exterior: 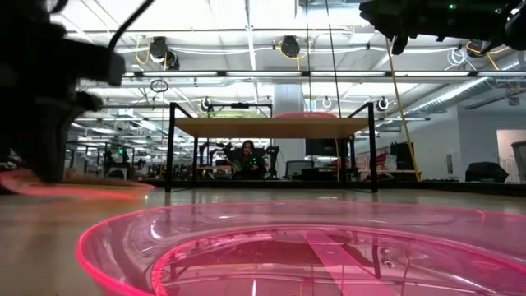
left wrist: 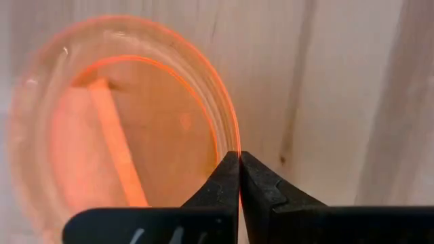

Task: Place and stack plates onto a shelf
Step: Stack the orange plate on top of the green plate on the shelf

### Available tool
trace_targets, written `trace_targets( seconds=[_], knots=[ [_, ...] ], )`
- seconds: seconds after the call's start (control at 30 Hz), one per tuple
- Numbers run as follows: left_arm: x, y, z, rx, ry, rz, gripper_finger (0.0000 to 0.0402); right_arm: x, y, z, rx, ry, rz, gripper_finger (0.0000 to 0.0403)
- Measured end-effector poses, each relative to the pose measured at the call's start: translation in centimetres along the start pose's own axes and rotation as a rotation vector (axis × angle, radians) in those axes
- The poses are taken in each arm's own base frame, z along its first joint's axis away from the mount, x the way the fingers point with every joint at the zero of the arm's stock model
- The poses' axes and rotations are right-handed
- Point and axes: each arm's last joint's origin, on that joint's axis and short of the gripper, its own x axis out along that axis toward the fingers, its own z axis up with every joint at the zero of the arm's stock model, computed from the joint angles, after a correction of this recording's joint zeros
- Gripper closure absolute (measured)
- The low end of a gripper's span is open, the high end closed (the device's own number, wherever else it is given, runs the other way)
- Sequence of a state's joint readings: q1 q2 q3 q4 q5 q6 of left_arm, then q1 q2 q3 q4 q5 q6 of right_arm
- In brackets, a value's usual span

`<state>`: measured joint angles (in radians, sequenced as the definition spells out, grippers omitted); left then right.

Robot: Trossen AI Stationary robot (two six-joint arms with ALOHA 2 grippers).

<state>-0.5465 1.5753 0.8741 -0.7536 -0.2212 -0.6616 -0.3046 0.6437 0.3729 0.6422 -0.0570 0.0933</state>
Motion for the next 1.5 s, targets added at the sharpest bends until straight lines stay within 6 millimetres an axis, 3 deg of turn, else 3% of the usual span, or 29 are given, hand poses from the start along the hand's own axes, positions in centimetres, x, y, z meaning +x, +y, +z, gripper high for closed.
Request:
trace_targets(
  seconds=[0.37, 0.6, 0.77, 1.0, 1.23, 1.5],
  knots=[
    [-6.9, 0.6, 4.7, 0.126, -0.151, 0.223, 0.04, 0.0, 0.0, -0.1, 0.019, 0.013, -0.001, 0.0316],
    [-9.3, 2.7, 7.5, 0.282, -0.271, 0.475, 0.0401, 0.0, 0.0, -0.4, 0.021, 0.04, -0.005, 0.0316],
    [-9.4, 5.3, 9.5, 0.354, -0.268, 0.613, 0.0401, 0.0, 0.0, -0.5, 0.021, 0.047, -0.006, 0.0316],
    [-8.7, 10.8, 12.3, 0.344, -0.223, 0.695, 0.0401, 0.0, 0.0, -0.4, 0.003, 0.043, -0.007, 0.0316],
    [-8.0, 16.2, 14.2, 0.289, -0.261, 0.577, 0.0401, 0.0, -0.1, -0.5, 0.003, 0.049, -0.008, 0.0316],
    [-7.8, 20.1, 14.9, 0.221, -0.343, 0.458, 0.0401, 0.0, -0.1, -0.5, 0.019, 0.052, -0.008, 0.0316]
  ],
)
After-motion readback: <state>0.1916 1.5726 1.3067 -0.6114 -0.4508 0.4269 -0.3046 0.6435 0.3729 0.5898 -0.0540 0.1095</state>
